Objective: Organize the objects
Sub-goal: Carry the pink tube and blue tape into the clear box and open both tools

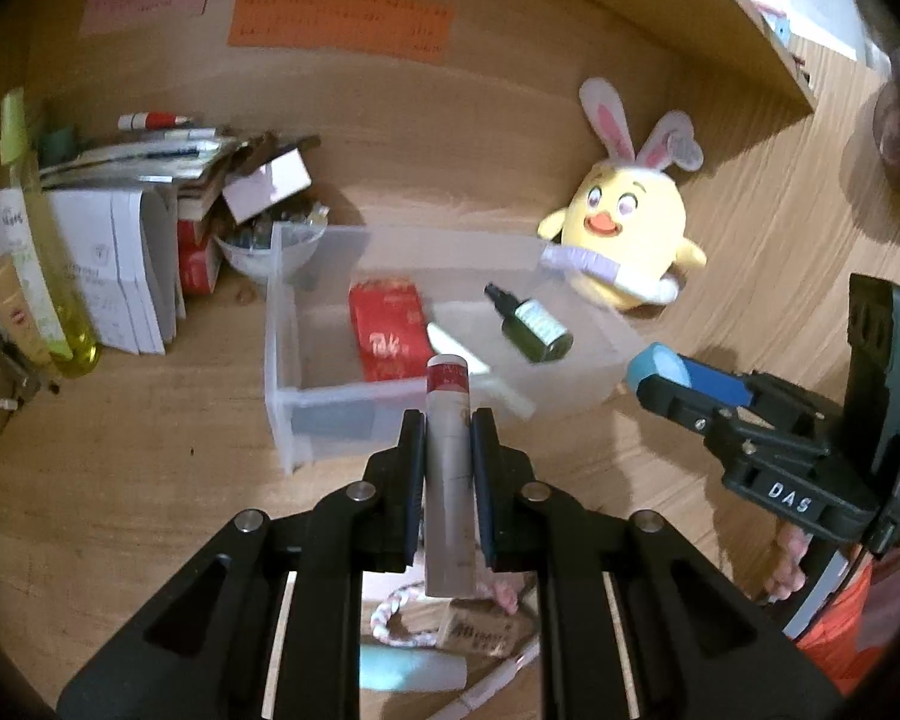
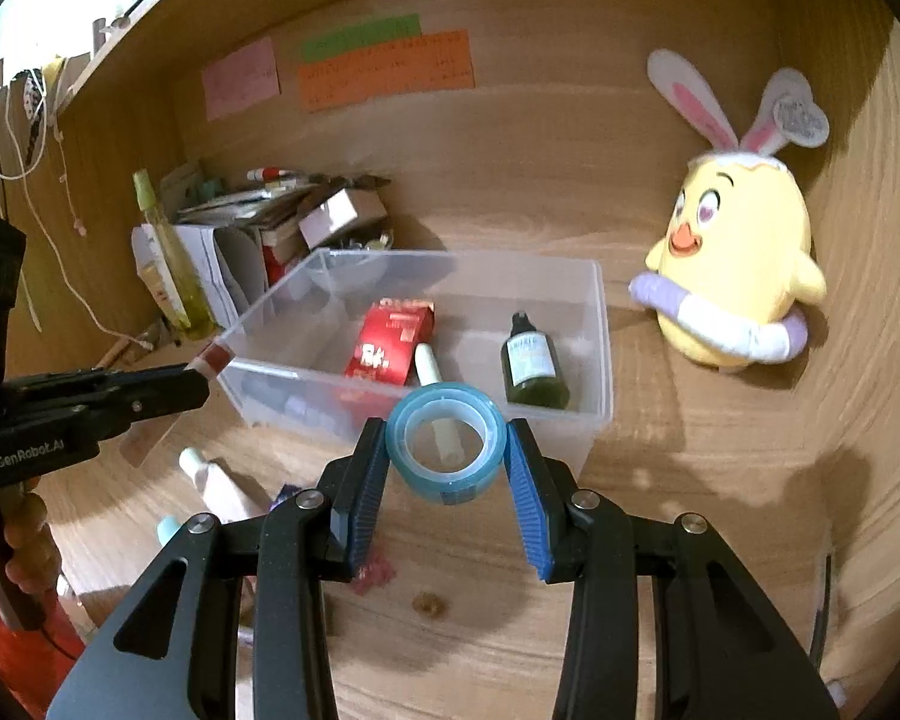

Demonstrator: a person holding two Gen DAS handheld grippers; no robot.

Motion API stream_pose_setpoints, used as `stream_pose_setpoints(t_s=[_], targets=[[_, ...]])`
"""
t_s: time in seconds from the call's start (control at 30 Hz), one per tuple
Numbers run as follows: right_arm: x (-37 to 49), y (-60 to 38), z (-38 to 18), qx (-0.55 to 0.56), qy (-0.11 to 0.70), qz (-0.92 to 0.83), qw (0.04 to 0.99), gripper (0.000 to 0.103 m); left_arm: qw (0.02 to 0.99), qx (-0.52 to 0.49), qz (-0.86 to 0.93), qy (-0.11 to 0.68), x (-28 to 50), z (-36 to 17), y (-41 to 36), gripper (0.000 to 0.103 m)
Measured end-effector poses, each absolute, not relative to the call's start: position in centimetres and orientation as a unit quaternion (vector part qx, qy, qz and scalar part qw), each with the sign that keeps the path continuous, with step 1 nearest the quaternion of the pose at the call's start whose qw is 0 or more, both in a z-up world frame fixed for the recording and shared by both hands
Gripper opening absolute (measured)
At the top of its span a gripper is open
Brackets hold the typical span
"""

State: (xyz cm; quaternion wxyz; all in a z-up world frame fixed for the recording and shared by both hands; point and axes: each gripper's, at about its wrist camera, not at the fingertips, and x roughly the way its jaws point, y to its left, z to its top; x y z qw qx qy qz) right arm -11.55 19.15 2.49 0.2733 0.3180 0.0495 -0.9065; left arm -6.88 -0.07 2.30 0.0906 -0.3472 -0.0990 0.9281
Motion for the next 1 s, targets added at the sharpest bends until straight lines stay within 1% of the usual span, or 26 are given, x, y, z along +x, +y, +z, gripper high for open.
stream_pose_setpoints(t_s=[0.63,1.0], targets=[[-15.5,17.1,4.6,0.292,0.064,-0.915,0.271,0.036,0.089,-0.318,0.94,-0.091,-11.3,5.5,0.4,0.015],[-19.1,15.4,3.2,0.317,0.072,-0.908,0.263,0.036,0.094,-0.352,0.925,-0.104,-15.7,3.8,0.1,0.014]])
